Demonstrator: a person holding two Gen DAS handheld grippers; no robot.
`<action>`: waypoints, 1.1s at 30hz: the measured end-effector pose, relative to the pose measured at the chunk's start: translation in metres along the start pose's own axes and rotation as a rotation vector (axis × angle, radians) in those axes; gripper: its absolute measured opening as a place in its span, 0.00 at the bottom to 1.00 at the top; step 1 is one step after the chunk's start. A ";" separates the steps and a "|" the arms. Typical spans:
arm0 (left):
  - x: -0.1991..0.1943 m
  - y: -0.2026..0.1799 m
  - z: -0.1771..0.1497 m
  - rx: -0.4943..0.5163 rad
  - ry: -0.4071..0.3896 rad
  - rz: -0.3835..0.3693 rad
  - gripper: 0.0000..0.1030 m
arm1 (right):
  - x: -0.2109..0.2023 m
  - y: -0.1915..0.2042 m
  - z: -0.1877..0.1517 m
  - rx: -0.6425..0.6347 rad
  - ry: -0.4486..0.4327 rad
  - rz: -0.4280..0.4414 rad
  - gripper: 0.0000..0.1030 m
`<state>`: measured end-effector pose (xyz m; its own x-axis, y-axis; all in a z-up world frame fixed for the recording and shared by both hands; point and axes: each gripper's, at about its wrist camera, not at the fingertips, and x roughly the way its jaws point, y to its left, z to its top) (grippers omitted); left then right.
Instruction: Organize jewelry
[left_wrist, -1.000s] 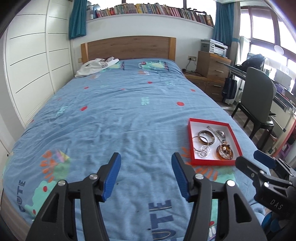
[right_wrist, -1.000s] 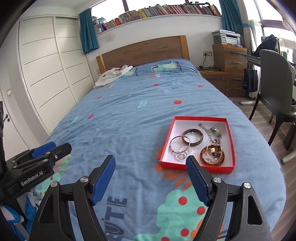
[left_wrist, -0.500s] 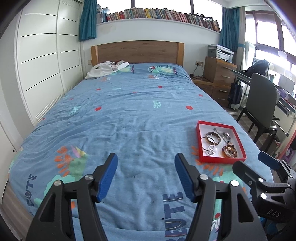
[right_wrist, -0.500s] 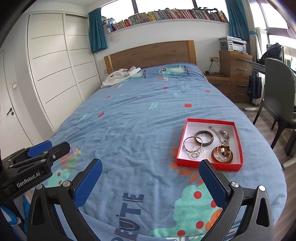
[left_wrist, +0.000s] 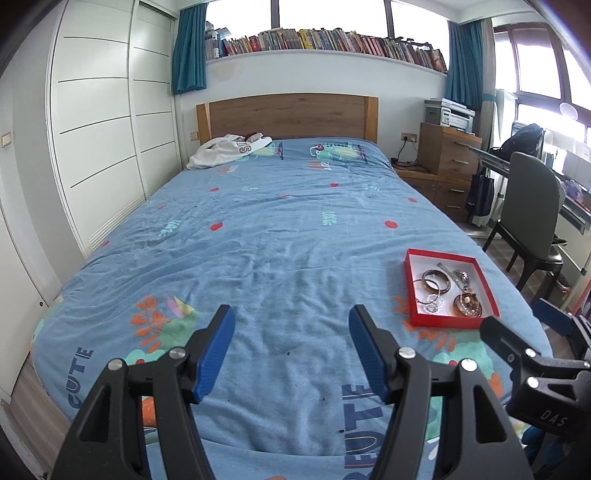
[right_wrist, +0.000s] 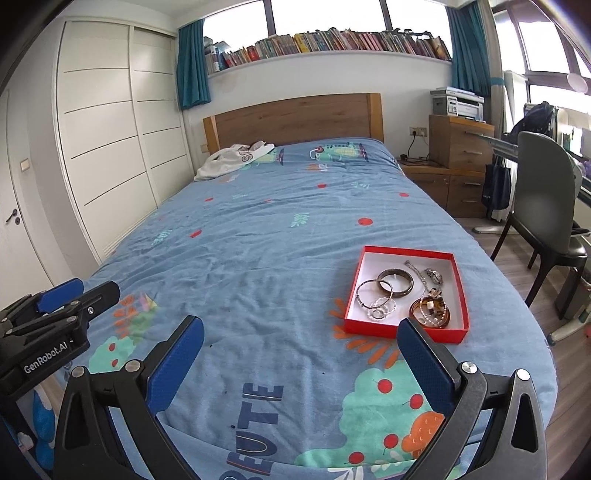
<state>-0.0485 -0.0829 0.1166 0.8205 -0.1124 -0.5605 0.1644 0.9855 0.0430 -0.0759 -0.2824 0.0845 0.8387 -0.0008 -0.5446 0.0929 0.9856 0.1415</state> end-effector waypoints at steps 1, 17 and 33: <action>0.001 0.000 -0.001 0.002 0.001 0.002 0.60 | 0.000 0.000 0.000 -0.003 0.001 -0.001 0.99; 0.033 -0.001 -0.026 0.043 0.089 -0.011 0.60 | 0.022 -0.018 -0.020 0.002 0.069 -0.057 0.99; 0.054 -0.002 -0.036 0.045 0.139 -0.025 0.60 | 0.039 -0.028 -0.031 0.037 0.122 -0.079 0.99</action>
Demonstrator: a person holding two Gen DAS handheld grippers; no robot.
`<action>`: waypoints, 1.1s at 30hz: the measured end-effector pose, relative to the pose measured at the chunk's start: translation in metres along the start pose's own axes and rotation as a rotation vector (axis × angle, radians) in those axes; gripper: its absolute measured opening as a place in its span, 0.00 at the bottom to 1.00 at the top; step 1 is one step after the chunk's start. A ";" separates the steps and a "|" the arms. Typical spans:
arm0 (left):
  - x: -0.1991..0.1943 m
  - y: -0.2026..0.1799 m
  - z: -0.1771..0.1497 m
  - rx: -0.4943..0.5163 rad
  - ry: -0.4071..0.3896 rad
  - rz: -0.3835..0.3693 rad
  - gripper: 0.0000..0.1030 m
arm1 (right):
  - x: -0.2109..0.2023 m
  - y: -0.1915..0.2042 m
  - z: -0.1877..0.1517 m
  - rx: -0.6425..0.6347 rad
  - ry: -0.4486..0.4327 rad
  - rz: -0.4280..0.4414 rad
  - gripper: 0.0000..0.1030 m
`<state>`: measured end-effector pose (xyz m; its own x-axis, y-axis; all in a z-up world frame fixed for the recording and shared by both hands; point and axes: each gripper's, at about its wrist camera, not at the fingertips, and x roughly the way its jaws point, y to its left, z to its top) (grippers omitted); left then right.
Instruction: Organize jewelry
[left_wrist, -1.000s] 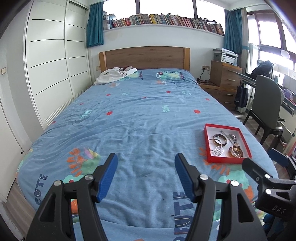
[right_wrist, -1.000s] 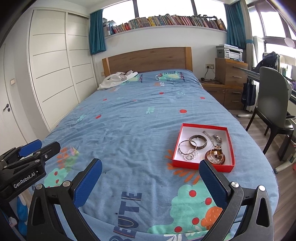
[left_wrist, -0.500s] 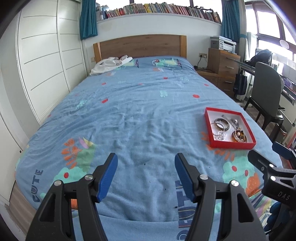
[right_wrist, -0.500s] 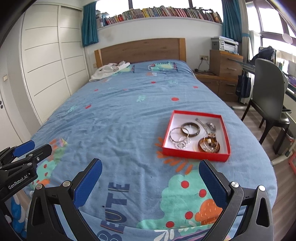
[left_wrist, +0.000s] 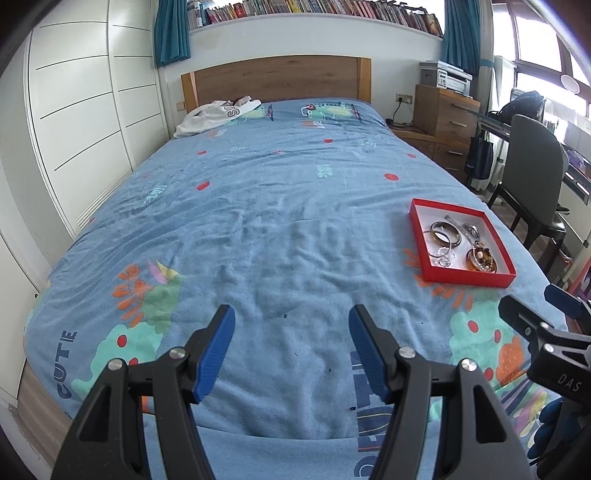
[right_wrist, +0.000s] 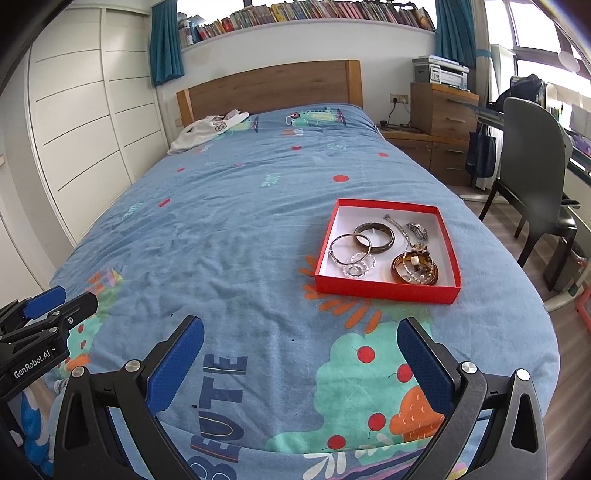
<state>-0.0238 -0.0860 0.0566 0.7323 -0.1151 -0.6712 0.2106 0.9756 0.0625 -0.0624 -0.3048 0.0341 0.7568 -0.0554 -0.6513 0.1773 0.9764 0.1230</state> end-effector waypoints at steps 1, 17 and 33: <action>0.001 0.000 0.000 0.000 0.001 0.000 0.60 | 0.000 0.000 0.000 -0.001 0.002 0.000 0.99; 0.001 -0.001 -0.001 0.001 0.002 -0.001 0.60 | 0.002 0.001 0.000 -0.003 0.004 -0.002 0.99; 0.001 -0.002 -0.001 0.001 0.003 -0.001 0.60 | 0.002 0.000 0.000 -0.002 0.003 -0.002 0.99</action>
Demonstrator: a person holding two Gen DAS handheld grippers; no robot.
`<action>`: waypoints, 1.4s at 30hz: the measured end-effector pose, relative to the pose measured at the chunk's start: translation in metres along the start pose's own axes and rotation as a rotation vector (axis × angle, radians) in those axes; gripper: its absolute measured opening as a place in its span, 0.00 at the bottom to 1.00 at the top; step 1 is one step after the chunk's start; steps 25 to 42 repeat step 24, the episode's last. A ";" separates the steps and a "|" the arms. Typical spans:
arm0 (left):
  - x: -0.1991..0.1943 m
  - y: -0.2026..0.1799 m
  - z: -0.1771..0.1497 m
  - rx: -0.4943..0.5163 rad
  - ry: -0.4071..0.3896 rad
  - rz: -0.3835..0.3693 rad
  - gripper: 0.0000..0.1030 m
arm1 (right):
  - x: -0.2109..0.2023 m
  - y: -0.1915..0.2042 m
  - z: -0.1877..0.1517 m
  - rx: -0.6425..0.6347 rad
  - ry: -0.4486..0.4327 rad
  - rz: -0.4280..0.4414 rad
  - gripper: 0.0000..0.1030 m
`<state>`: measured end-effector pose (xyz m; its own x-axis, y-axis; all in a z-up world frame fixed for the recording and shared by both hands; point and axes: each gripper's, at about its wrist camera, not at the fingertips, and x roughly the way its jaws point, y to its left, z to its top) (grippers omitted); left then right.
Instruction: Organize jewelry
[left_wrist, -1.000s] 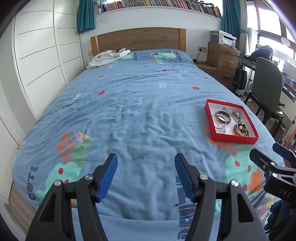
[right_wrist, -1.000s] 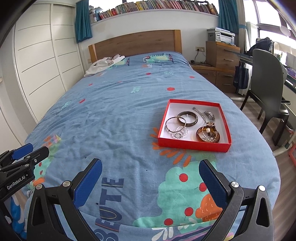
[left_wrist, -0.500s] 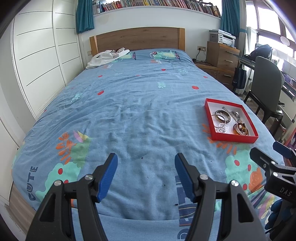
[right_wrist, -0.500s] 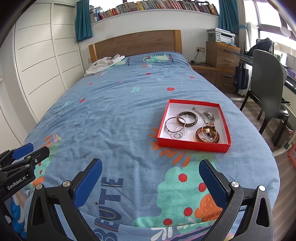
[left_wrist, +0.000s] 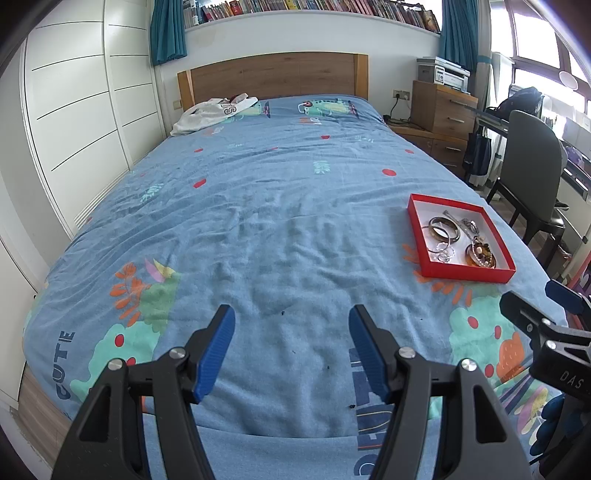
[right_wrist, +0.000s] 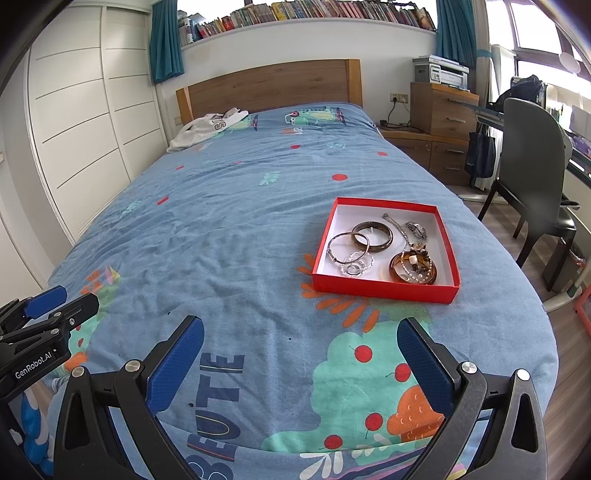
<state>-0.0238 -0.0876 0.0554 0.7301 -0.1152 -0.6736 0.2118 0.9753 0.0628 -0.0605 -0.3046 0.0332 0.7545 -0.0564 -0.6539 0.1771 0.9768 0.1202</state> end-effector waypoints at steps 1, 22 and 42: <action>0.001 0.000 0.000 0.000 0.001 0.000 0.60 | 0.000 0.000 0.000 0.000 0.000 0.000 0.99; 0.000 0.000 -0.001 -0.001 0.001 -0.001 0.60 | -0.001 -0.004 -0.002 0.004 -0.001 -0.004 0.99; 0.001 0.000 -0.001 -0.001 -0.001 -0.002 0.60 | -0.001 -0.006 -0.003 0.004 -0.001 -0.006 0.99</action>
